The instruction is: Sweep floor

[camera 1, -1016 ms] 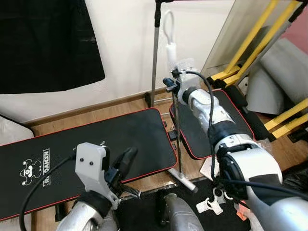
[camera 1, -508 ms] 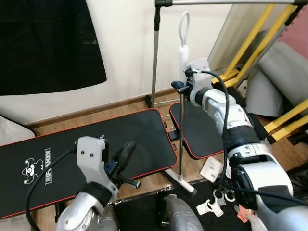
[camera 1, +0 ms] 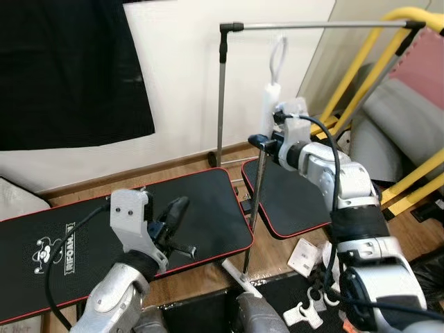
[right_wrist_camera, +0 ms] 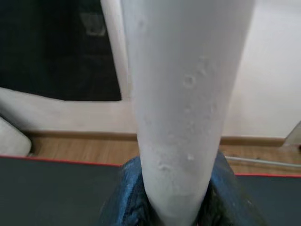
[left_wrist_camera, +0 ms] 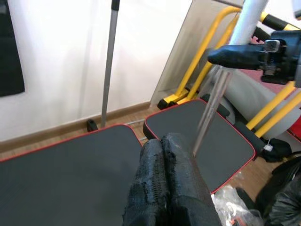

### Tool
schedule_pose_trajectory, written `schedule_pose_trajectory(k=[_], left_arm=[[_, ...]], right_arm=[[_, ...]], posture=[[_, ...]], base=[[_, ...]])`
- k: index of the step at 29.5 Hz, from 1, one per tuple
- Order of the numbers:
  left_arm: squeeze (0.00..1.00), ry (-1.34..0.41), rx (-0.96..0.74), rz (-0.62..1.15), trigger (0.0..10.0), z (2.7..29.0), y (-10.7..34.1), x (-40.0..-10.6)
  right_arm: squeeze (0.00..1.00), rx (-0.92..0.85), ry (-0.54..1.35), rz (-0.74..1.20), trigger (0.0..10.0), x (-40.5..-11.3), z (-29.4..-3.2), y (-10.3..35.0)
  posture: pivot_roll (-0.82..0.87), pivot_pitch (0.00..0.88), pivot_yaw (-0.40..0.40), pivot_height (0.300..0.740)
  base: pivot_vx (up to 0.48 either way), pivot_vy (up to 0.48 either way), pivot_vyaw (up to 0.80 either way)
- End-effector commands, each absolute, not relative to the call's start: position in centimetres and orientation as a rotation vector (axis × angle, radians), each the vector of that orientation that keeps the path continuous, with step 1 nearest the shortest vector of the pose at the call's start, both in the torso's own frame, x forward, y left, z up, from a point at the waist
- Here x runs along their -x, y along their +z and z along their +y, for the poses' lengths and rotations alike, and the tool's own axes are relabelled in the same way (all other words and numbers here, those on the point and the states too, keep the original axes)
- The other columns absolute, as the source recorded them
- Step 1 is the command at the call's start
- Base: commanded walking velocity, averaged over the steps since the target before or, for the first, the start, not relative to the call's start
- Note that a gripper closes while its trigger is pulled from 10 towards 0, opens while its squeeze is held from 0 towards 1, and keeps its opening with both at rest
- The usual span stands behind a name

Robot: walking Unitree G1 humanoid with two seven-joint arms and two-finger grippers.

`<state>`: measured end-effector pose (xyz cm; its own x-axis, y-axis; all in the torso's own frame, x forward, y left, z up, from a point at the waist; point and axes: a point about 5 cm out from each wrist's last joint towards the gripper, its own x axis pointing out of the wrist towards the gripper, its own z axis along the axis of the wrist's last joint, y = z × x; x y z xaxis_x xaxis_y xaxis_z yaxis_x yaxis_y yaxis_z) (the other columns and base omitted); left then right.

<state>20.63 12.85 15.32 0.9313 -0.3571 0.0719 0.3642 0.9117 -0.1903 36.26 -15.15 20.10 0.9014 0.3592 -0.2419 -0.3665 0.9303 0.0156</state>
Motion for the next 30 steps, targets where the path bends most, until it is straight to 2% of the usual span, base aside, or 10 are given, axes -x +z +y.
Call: schedule_pose_trajectory(k=[1,2,3,6,7,15,21,30], left_arm=[[0.00,-0.458,0.205,-0.033,10.0,12.6,15.0,-20.4],[0.00,-0.458,0.205,-0.033,10.0,12.6,15.0,-20.4],[0.00,-0.460,0.205,-0.034,10.0,12.7,14.9,-20.5],[0.00,-0.460,0.205,-0.035,10.0,12.7,14.9,-20.6],[0.00,-0.461,0.206,-0.036,10.0,12.7,14.8,-20.7],[0.00,-0.461,0.206,-0.038,10.0,12.7,14.6,-20.8],[0.00,-0.463,0.204,-0.041,10.0,12.7,14.5,-20.9],[0.00,-0.457,0.217,-0.033,10.0,12.7,14.5,-20.9]], right_arm=[[0.00,0.034,0.362,0.216,5.2,-35.8,-15.4,21.0],[0.00,0.034,0.362,0.216,5.2,-35.8,-15.4,21.0],[0.00,0.045,0.357,0.221,8.4,-35.4,-15.5,21.1],[0.00,0.053,0.354,0.224,8.4,-35.2,-15.6,21.2],[0.00,0.072,0.349,0.239,10.0,-34.7,-15.8,21.2],[0.00,0.137,0.313,0.279,10.0,-34.0,-16.6,20.9],[0.00,0.202,0.141,0.189,10.0,-34.5,-17.7,21.4],[0.00,0.179,0.296,0.268,10.0,-33.1,-15.5,20.4]], posture=[[-0.06,0.092,-0.072,0.740],[-0.06,0.092,-0.072,0.740],[-0.06,0.085,-0.072,0.740],[-0.06,0.085,-0.072,0.740],[-0.06,0.075,-0.073,0.740],[-0.07,0.063,-0.074,0.740],[-0.06,0.068,-0.075,0.740],[-0.06,0.075,-0.077,0.740]], base=[[0.000,0.000,0.00],[0.000,0.000,0.00],[0.000,0.000,0.00],[0.000,0.000,0.00],[0.000,0.000,0.00],[0.000,0.000,0.00],[0.000,0.000,0.00],[0.000,0.000,0.00]])
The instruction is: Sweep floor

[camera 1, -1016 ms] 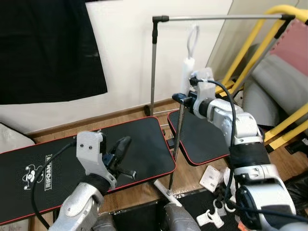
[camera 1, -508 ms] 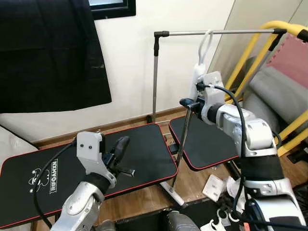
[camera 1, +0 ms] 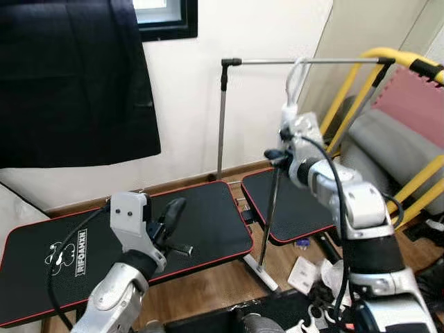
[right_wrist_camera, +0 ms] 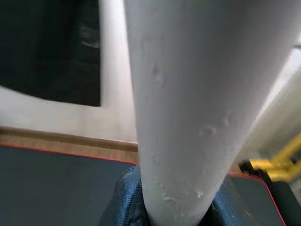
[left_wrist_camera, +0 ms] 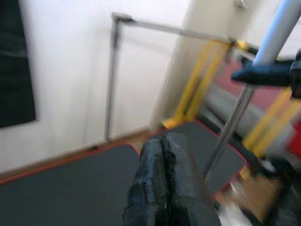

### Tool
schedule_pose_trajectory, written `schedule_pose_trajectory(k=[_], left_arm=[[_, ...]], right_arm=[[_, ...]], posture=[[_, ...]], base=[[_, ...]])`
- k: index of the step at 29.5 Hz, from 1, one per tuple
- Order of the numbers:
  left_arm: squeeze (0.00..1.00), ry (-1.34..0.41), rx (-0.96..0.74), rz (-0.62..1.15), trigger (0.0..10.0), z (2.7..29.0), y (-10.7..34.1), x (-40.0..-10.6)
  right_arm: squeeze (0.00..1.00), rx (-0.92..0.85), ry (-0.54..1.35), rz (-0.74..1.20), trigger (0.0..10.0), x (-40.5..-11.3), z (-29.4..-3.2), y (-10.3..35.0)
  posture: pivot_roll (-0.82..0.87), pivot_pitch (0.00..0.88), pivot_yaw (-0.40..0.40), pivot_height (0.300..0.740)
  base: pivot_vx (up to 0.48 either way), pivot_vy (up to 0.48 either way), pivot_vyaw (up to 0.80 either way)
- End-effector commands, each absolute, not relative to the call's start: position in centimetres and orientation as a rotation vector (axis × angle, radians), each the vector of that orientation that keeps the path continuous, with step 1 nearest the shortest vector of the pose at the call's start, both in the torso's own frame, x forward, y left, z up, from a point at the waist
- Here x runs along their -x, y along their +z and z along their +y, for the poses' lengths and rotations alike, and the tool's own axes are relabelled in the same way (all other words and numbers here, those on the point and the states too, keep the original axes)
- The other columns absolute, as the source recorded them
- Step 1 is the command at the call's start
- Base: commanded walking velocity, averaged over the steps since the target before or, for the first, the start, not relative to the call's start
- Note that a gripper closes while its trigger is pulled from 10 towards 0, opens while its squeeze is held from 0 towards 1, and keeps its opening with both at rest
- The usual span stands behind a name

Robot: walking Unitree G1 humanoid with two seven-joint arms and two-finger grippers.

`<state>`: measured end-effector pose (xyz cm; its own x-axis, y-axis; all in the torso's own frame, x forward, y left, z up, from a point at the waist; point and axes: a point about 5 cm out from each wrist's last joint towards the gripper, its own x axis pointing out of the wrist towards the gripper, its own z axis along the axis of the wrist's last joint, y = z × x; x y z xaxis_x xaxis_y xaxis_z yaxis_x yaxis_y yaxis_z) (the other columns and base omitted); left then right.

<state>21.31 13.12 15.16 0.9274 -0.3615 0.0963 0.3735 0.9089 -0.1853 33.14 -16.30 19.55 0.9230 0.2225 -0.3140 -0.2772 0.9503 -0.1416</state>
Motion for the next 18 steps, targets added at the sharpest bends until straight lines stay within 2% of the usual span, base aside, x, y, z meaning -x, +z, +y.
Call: schedule_pose_trajectory(k=[1,7,14,18], left_arm=[[0.00,-0.457,0.217,-0.033,10.0,12.7,14.5,-20.9],[0.00,-0.340,0.324,-0.033,10.0,14.1,14.7,-21.6],[0.00,-0.291,0.346,-0.029,10.0,14.5,14.6,-21.7],[0.00,-0.256,0.351,-0.017,10.0,15.0,14.5,-21.7]], right_arm=[[0.00,0.179,0.296,0.268,10.0,-33.1,-15.5,20.4],[0.00,0.174,0.311,0.278,10.0,-32.9,-15.5,20.3],[0.00,0.165,0.308,0.289,10.0,-32.3,-15.1,19.9],[0.00,0.126,0.310,0.286,10.0,-31.9,-14.6,19.4]], posture=[[-0.06,0.075,-0.077,0.740],[-0.07,0.072,-0.078,0.740],[-0.07,0.069,-0.083,0.740],[-0.07,0.064,-0.081,0.740]], base=[[0.000,0.000,0.00],[0.000,0.000,0.00],[0.000,0.000,0.00],[0.000,0.000,-0.74]])
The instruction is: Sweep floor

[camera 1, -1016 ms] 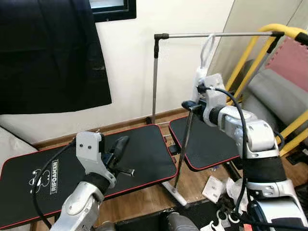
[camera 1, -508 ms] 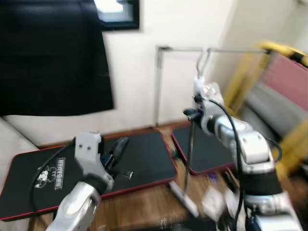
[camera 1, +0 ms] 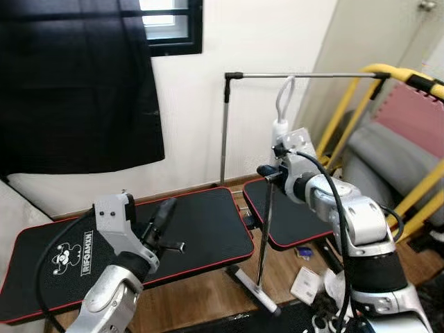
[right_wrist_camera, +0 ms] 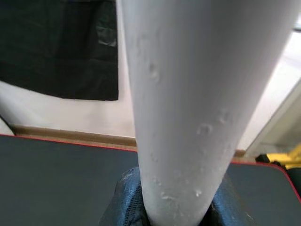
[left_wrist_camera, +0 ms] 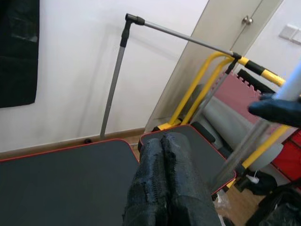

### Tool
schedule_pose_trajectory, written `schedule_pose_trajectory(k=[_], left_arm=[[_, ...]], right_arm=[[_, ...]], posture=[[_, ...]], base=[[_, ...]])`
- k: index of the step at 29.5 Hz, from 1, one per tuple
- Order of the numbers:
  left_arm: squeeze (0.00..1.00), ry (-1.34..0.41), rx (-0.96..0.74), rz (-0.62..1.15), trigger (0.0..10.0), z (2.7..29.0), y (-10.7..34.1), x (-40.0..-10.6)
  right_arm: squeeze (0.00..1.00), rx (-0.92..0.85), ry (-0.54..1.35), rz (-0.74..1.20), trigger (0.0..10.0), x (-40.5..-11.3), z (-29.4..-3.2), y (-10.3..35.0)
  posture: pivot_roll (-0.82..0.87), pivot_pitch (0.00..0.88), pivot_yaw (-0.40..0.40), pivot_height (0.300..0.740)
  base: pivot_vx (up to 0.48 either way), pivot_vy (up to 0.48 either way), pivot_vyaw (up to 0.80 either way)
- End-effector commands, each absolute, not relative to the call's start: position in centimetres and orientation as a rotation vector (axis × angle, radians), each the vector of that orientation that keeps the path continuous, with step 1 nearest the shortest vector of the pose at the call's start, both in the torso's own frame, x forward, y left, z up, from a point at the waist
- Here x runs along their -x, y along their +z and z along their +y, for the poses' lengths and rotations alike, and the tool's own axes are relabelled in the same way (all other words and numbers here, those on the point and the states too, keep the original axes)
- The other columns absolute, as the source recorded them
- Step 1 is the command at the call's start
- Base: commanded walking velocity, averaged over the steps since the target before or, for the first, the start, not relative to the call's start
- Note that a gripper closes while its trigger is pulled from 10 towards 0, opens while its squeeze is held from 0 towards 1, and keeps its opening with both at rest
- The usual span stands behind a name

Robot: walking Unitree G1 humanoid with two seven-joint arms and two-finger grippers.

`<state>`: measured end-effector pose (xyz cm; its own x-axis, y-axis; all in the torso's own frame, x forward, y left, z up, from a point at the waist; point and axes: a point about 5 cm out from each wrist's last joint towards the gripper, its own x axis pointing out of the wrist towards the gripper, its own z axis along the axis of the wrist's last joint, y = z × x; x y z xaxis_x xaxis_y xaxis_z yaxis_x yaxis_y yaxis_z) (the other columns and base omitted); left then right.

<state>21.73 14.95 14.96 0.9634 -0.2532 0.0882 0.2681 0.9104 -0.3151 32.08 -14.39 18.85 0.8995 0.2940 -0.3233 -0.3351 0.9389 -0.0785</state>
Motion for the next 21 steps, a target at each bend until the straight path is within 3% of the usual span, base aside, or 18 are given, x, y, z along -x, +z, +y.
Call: schedule_pose_trajectory(k=[1,13,21], left_arm=[[0.00,-0.247,0.352,-0.013,10.0,15.1,14.5,-21.7],[0.00,-0.213,0.337,0.006,10.0,15.4,14.2,-22.2],[0.00,-0.231,0.307,-0.009,10.0,14.9,14.2,-22.0]], right_arm=[[0.00,0.111,0.326,0.289,10.0,-31.6,-14.3,19.2],[0.00,0.110,0.329,0.309,10.0,-31.1,-13.4,18.6],[0.00,0.092,0.386,0.212,10.0,-30.7,-12.3,19.1]], posture=[[-0.07,0.062,-0.080,0.740],[-0.08,0.049,-0.083,0.740],[-0.07,0.042,-0.096,0.740]], base=[[0.000,0.000,-0.80],[0.000,0.000,-0.80],[0.000,0.000,-0.80]])
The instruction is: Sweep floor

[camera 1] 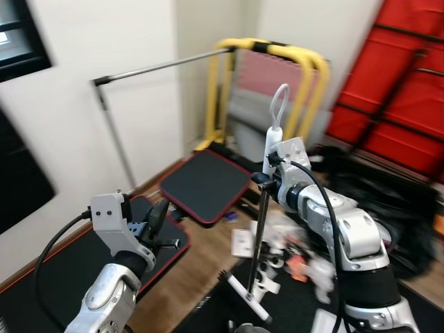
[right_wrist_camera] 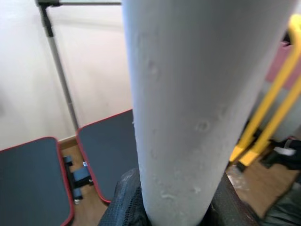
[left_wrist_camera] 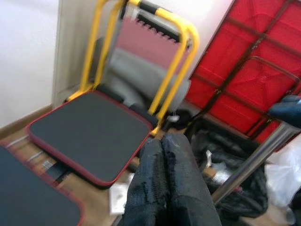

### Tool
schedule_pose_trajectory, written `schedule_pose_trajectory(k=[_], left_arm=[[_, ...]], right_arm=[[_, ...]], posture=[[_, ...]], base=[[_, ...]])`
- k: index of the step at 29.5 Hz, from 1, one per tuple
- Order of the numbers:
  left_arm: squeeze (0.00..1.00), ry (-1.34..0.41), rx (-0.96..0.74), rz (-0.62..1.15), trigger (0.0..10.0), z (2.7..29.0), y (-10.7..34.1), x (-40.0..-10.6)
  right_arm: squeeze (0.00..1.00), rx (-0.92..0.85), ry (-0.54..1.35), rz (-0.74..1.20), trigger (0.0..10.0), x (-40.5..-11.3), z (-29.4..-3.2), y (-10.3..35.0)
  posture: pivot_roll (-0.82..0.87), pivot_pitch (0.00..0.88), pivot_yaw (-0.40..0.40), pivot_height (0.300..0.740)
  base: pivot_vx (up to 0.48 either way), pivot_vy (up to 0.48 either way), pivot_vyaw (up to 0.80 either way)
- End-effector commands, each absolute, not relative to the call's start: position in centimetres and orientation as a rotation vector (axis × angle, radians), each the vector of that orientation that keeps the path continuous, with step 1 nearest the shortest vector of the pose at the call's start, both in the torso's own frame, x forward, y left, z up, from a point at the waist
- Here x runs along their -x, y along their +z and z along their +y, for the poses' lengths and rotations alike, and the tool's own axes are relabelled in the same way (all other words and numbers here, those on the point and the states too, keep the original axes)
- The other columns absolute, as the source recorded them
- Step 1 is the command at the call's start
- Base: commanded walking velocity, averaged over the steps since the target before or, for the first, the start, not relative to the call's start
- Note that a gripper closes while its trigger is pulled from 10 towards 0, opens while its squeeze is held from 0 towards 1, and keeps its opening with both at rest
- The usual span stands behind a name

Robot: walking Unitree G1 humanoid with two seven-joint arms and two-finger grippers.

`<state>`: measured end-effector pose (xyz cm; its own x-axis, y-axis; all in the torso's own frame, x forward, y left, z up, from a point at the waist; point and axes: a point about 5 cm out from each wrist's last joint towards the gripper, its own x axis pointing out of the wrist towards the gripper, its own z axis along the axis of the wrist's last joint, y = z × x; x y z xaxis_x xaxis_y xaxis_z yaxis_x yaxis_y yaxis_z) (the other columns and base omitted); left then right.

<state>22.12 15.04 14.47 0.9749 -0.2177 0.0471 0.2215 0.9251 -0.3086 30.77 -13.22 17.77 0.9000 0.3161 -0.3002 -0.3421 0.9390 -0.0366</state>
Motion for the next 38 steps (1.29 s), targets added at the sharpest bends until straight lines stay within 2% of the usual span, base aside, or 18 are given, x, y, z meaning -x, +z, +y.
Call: schedule_pose_trajectory(k=[1,9,10,13,14,15,16,29,38], left_arm=[[0.00,-0.231,0.307,-0.009,10.0,14.9,14.2,-22.0],[0.00,-0.233,0.294,-0.019,10.0,14.8,14.2,-22.2],[0.00,-0.234,0.294,-0.019,10.0,14.8,14.2,-22.2],[0.00,-0.236,0.293,-0.019,10.0,14.8,14.1,-22.4],[0.00,-0.237,0.292,-0.019,10.0,14.7,14.1,-22.4],[0.00,-0.237,0.292,-0.019,10.0,14.7,14.1,-22.4],[0.00,-0.238,0.291,-0.020,10.0,14.7,14.1,-22.5],[0.00,-0.226,0.303,-0.030,10.0,14.8,14.2,-22.6],[0.00,-0.231,0.327,-0.027,10.0,14.9,14.1,-22.2]], right_arm=[[0.00,0.092,0.386,0.212,10.0,-30.7,-12.3,19.1],[0.00,0.069,0.377,0.137,9.8,-31.2,-12.1,19.9],[0.00,0.070,0.375,0.126,0.0,-31.3,-12.1,20.1],[0.00,0.061,0.356,0.108,0.0,-31.5,-12.5,20.4],[0.00,0.061,0.346,0.100,5.2,-31.6,-12.6,20.5],[0.00,0.061,0.346,0.100,5.2,-31.6,-12.6,20.5],[0.00,0.059,0.341,0.093,10.0,-31.7,-12.6,20.6],[0.00,-0.028,0.324,0.007,10.0,-32.1,-12.4,21.8],[0.00,-0.148,0.305,-0.045,10.0,-32.3,-12.8,22.4]], posture=[[-0.07,0.042,-0.096,0.740],[-0.08,0.026,-0.093,0.740],[-0.08,0.026,-0.093,0.740],[-0.08,0.022,-0.090,0.740],[-0.08,0.019,-0.090,0.740],[-0.08,0.019,-0.090,0.740],[-0.08,0.018,-0.091,0.740],[-0.07,0.025,-0.094,0.740],[-0.07,0.031,-0.089,0.740]], base=[[0.000,0.000,-0.80],[0.000,0.000,-0.80],[0.000,0.000,-0.80],[0.000,0.000,-0.80],[0.000,0.000,-0.80],[0.000,0.000,-0.80],[0.000,0.000,-0.80],[0.000,0.000,-0.75],[0.000,0.000,0.00]])
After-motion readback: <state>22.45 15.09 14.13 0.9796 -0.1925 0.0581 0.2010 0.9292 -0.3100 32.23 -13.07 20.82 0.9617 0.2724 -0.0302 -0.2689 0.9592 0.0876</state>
